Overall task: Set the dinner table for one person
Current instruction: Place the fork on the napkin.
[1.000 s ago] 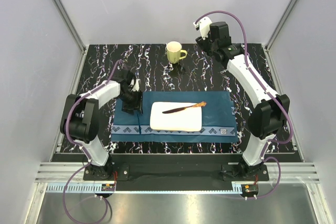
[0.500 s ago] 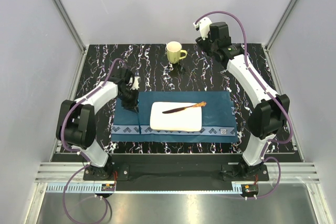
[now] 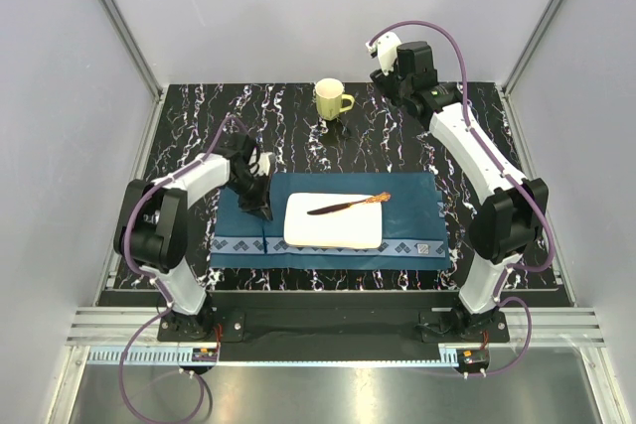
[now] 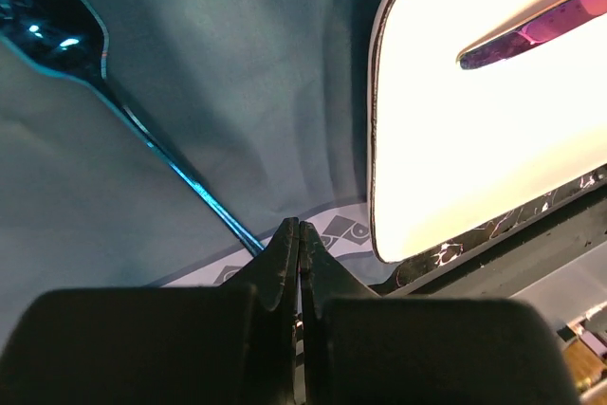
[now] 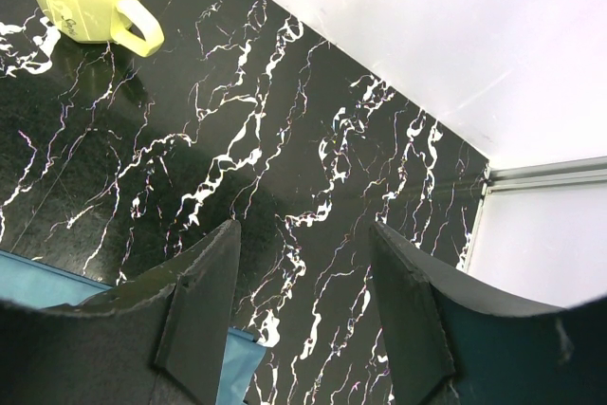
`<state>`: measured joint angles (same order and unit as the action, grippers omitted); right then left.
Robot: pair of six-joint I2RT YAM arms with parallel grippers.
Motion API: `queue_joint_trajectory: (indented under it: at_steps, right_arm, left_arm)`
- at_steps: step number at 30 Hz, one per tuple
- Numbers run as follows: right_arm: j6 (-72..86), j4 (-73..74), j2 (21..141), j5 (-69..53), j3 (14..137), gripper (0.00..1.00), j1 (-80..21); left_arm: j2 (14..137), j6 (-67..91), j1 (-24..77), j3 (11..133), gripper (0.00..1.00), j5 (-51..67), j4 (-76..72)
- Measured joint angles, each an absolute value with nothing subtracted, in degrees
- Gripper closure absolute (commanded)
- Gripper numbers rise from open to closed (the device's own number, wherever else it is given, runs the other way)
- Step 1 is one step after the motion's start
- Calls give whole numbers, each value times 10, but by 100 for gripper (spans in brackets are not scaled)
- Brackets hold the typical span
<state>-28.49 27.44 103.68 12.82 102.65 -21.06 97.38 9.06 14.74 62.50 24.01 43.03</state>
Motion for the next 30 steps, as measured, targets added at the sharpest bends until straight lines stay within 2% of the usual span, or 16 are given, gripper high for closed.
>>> queue_joint_trajectory:
  at_steps: [16, 30]
  right_arm:
    - [-284, 272, 1037, 128, 1025, 36, -211]
    - [-282, 272, 1037, 128, 1023, 37, -211]
  left_arm:
    - [992, 87, 149, 595, 100, 252, 440]
    - [1014, 81, 149, 598, 100, 217, 444]
